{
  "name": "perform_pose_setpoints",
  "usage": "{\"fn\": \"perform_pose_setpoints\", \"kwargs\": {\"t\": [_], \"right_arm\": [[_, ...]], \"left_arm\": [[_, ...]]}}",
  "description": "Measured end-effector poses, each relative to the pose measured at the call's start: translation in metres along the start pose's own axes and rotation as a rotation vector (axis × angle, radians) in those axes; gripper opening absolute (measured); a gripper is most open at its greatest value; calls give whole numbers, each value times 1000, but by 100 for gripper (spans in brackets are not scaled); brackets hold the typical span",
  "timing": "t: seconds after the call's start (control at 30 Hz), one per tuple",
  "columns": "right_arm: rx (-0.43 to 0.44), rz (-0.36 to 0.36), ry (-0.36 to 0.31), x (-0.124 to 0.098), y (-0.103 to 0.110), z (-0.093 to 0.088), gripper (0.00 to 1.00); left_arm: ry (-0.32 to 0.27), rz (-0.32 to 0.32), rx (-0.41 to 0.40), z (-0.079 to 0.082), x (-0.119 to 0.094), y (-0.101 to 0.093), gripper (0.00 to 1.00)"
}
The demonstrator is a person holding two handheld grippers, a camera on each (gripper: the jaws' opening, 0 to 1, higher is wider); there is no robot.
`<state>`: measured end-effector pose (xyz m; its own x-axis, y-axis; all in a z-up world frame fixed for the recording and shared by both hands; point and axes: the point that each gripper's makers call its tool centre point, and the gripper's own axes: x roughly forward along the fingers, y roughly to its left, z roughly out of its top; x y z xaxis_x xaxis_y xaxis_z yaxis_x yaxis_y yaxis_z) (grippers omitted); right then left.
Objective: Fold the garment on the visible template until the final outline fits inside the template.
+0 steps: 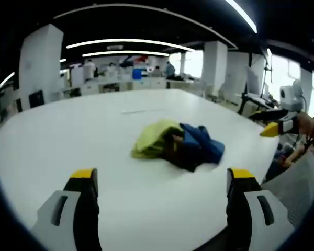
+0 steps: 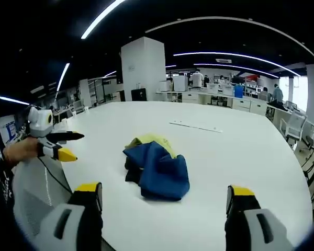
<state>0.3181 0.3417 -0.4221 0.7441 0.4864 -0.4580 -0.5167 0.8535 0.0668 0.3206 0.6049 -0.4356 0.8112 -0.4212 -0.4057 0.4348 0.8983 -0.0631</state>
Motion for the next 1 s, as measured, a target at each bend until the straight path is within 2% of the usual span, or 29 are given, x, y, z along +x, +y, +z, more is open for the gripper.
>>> {"fn": "perform_pose_setpoints", "kwargs": {"t": [1.0], "right_arm": [[19, -2, 0, -4, -3, 0, 100]], "left_arm": [[0, -4, 4, 0, 0, 0, 98]]}}
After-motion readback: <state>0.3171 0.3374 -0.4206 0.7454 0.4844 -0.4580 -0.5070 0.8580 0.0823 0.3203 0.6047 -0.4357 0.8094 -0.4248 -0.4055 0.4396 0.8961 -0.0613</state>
